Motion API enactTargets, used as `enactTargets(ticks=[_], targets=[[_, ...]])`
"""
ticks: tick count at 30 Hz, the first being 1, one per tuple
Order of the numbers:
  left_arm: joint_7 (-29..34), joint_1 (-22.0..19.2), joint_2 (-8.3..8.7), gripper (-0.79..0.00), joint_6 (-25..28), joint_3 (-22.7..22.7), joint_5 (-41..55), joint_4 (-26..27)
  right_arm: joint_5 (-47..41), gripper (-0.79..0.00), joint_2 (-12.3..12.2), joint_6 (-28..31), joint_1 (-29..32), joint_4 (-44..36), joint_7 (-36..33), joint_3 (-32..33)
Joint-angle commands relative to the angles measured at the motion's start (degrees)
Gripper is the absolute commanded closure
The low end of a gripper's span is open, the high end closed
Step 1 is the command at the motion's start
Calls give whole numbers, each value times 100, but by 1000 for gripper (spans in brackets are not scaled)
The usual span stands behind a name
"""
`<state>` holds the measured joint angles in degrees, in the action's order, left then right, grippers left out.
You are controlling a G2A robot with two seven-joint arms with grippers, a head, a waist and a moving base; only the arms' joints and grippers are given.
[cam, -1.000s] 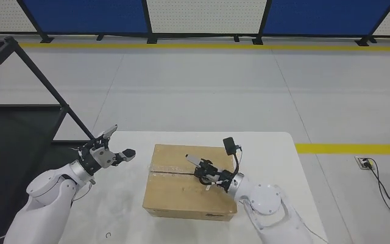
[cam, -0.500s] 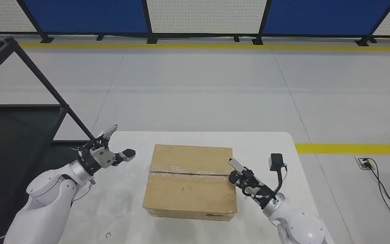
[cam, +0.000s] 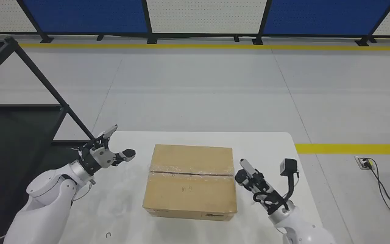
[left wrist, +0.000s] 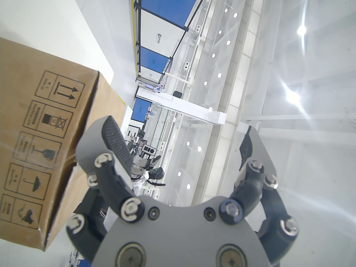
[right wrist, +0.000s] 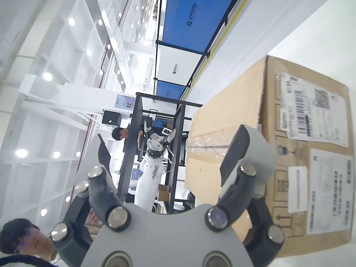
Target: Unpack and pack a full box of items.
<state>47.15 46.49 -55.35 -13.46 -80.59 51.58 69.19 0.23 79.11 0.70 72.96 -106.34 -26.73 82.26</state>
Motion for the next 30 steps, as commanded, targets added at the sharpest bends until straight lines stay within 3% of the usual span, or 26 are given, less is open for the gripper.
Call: enactTargets(ticks=[1, 7, 12, 20, 30], targets=[[0, 0, 0, -785, 0, 0, 0, 0, 29, -785, 17, -101, -337, 273, -66, -243], [0, 0, 0, -785, 0, 0, 0, 0, 213, -785, 76, -599, -1250, 1056, -124, -808], [0, 0, 0, -785, 0, 0, 0, 0, 113, -785, 94, -732, -1524, 1505, -180, -938], [0, 0, 0, -785, 0, 0, 0, 0, -90, -785, 55, -303, -1328, 1409, -226, -807], [0, 0, 0, -785, 0, 0, 0, 0, -254, -785, 66, 908, -991, 852, 911, -565]])
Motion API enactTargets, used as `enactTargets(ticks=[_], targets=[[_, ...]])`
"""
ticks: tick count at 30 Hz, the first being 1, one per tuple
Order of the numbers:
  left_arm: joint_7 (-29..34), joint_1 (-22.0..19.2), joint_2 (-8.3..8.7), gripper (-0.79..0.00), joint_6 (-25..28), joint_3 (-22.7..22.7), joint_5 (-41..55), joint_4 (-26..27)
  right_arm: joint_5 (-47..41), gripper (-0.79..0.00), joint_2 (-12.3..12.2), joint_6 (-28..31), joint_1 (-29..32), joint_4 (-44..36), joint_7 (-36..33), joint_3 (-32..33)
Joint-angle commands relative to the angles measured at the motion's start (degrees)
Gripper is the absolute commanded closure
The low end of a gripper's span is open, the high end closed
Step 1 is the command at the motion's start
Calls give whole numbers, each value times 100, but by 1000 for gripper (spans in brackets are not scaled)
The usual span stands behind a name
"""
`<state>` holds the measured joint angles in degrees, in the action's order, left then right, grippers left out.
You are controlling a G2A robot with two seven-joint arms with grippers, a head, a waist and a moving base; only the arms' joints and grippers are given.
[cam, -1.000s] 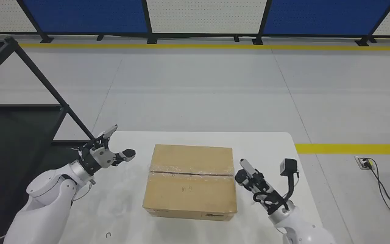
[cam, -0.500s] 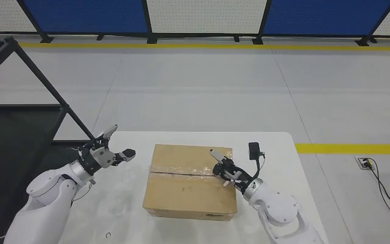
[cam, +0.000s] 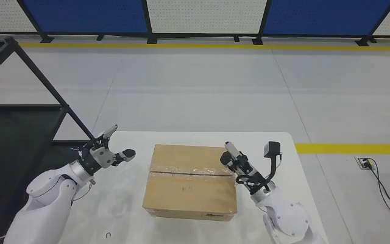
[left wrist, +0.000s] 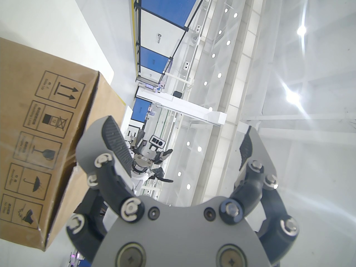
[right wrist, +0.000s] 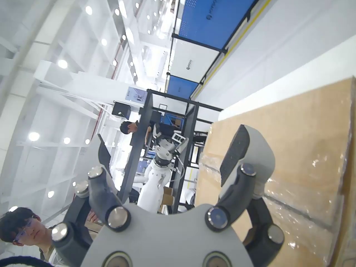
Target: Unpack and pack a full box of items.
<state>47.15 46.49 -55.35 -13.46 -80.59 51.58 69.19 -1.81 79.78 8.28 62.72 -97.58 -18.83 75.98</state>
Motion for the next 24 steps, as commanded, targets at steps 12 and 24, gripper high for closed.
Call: enactTargets(ticks=[12, 24], targets=[[-203, 117, -12, -785, 190, -99, 138, 156, -411, -785, -3, 849, 134, 81, 657, 398], [-777, 213, -81, -785, 821, -135, 293, 470, -411, -785, -3, 849, 134, 81, 656, 398]])
